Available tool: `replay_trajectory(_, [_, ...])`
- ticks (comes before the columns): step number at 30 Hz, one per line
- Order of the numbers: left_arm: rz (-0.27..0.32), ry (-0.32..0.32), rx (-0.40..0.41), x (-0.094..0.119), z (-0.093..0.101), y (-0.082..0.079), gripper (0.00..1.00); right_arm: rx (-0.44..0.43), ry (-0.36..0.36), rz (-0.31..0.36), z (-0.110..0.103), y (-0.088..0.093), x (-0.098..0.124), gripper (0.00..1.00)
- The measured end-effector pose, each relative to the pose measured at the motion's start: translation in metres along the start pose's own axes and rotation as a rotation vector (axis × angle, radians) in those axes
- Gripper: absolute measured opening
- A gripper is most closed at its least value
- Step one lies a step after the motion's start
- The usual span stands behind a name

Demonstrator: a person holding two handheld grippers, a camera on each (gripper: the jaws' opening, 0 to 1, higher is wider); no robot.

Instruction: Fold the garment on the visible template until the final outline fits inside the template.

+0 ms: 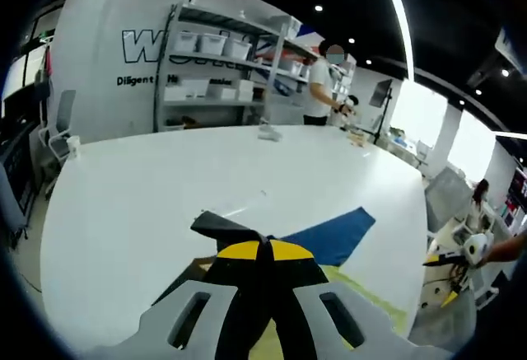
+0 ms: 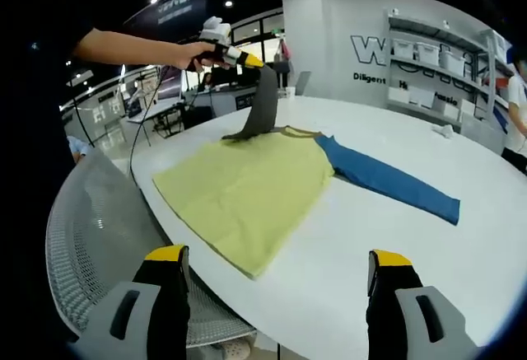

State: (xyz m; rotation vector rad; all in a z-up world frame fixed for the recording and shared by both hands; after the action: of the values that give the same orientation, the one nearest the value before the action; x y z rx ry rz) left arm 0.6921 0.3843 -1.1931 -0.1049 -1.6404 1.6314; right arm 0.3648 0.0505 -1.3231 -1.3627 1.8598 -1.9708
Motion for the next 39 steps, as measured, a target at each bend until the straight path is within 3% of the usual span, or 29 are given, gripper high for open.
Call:
replay_trajectory(31, [-0.083,0.084,-0.021,-0.045,0.048,0.042,0.00,-0.028,0.004,0.050,0.003,-0.006,-0.003,0.88])
replay_trajectory(39, [-0.107,0.089,-0.037,-0.058,0.057,0.053,0.01,-0.041,0.010,0.041,0.006,0.001,0.000,0.88])
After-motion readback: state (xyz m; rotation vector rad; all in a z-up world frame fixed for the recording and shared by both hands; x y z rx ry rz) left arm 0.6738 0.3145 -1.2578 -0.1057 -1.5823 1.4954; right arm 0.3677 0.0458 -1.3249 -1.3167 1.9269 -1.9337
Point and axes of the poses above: the point that each gripper's makers call its tool centre point, and the gripper's own axes: x roughly backward along the fingers, z roughly to its right, y roughly out of its underside, the point moved 8 cm from there along x, roughly backward along the fingers, and after that the axes turned 9 degrees about -y, right-handed, at the moved point
